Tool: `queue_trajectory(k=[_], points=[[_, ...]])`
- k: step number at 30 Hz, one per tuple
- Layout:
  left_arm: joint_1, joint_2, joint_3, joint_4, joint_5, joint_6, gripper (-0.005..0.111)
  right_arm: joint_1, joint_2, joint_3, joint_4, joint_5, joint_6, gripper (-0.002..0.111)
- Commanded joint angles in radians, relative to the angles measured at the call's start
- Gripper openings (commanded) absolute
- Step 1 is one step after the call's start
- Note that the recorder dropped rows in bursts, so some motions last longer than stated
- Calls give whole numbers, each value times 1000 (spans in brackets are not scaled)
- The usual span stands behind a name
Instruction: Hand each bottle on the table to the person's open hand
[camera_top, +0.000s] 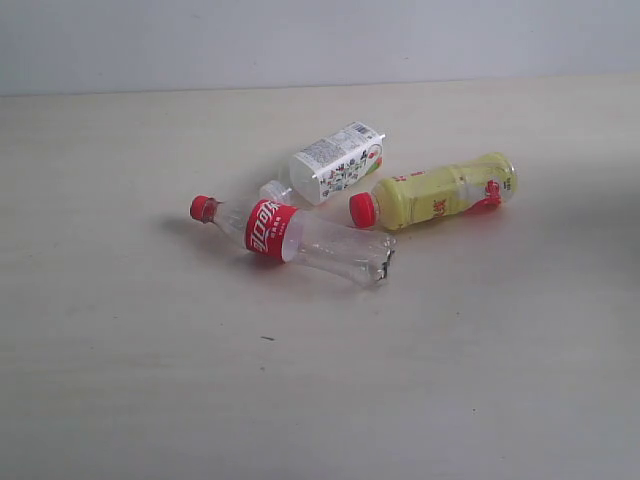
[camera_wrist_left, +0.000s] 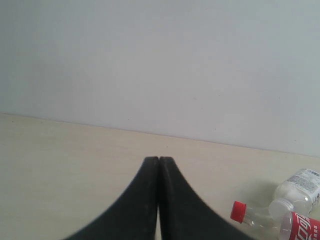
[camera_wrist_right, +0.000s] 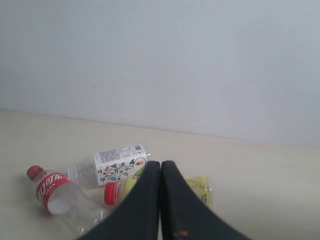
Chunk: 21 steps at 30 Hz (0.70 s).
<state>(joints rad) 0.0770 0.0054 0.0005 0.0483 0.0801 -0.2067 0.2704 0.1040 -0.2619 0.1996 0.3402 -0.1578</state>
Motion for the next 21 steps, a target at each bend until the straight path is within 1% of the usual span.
queue_trajectory(k=[1, 9, 15, 19, 21], points=[[3, -5, 0, 1, -8, -7, 3, -2, -25, 1, -2, -7, 1, 0], [3, -5, 0, 1, -8, -7, 3, -2, -37, 1, -2, -14, 3, 0], [3, -5, 0, 1, -8, -7, 3, -2, -15, -7, 5, 18, 5, 0], [3, -5, 0, 1, -8, -7, 3, 13, 71, -24, 13, 58, 5, 0], [3, -5, 0, 1, -8, -7, 3, 18, 153, -51, 44, 109, 5, 0]])
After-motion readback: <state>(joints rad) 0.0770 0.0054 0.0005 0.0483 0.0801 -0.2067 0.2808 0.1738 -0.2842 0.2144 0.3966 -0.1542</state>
